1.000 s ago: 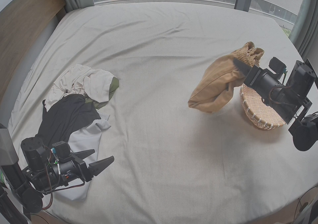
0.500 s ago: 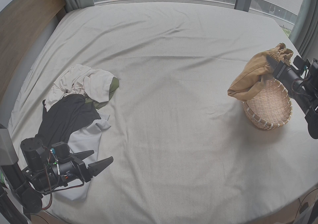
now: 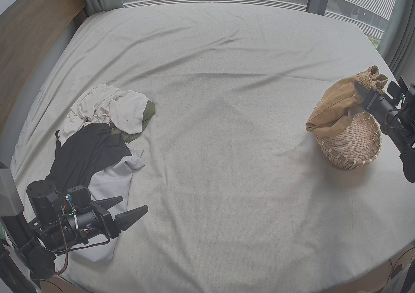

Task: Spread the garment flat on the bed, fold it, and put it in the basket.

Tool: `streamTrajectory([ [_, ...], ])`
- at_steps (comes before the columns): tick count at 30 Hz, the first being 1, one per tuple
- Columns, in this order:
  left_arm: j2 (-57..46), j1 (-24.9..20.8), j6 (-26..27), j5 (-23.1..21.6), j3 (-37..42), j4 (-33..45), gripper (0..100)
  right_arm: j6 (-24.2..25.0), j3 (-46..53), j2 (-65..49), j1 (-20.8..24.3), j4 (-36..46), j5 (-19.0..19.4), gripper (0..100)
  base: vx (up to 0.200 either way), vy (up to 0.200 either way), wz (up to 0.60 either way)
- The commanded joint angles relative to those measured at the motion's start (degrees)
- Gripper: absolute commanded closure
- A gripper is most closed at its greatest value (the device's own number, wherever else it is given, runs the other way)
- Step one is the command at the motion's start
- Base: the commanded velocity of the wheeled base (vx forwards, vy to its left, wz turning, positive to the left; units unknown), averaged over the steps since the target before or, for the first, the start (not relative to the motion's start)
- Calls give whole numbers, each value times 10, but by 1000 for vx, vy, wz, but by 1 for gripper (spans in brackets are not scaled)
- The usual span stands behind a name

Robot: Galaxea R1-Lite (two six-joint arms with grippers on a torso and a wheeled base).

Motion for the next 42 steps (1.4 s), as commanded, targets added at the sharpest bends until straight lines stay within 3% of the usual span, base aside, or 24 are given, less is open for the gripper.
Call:
streamTrajectory([
  [1, 1, 0, -1, 0, 0, 0, 0, 0, -2, 2, -14, 1, 0, 0, 0, 0, 0],
  [7, 0, -1, 0, 0, 0, 0, 0, 0, 9, -20, -33, 25, 0, 0, 0, 0, 0],
  [14, -13, -3, 0, 1, 0, 0, 0, -4, 14, -87, -25, 82, 7, 0, 0, 0, 0],
  [17, -37, -5, -2, 0, 3, 0, 0, -14, 40, -112, 50, 111, 18, 0, 0, 0, 0],
  [18, -37, -5, -2, 0, 3, 0, 0, -14, 40, -112, 50, 111, 18, 0, 0, 0, 0],
  [19, -66, -2, -6, -4, 4, 0, 0, -25, 70, -113, 98, 103, 33, 0, 0, 0, 0],
  [20, -66, -2, -6, -4, 4, 0, 0, -25, 70, -113, 98, 103, 33, 0, 0, 0, 0],
  [22, -128, -2, -44, -19, 6, 1, 0, -39, 120, -127, 160, 82, 55, 0, 0, 0, 0],
  [25, -192, -4, -90, -32, 12, 2, 0, -44, 162, -138, 217, 60, 56, 0, 0, 0, 0],
  [29, -237, -4, -106, -33, 13, 7, 0, -47, 205, -162, 255, 51, 56, 0, 0, 0, 0],
  [31, -275, -4, -99, -33, 13, 31, 0, -48, 257, -199, 281, 48, 54, 0, 0, 0, 0],
  [34, -318, -14, -81, -36, 13, 78, 0, -48, 292, -247, 286, 50, 53, 0, 0, 0, 0],
  [42, -502, -102, -32, -32, 13, 351, 0, -44, 401, -417, 265, 66, 43, 0, 0, 0, 0],
])
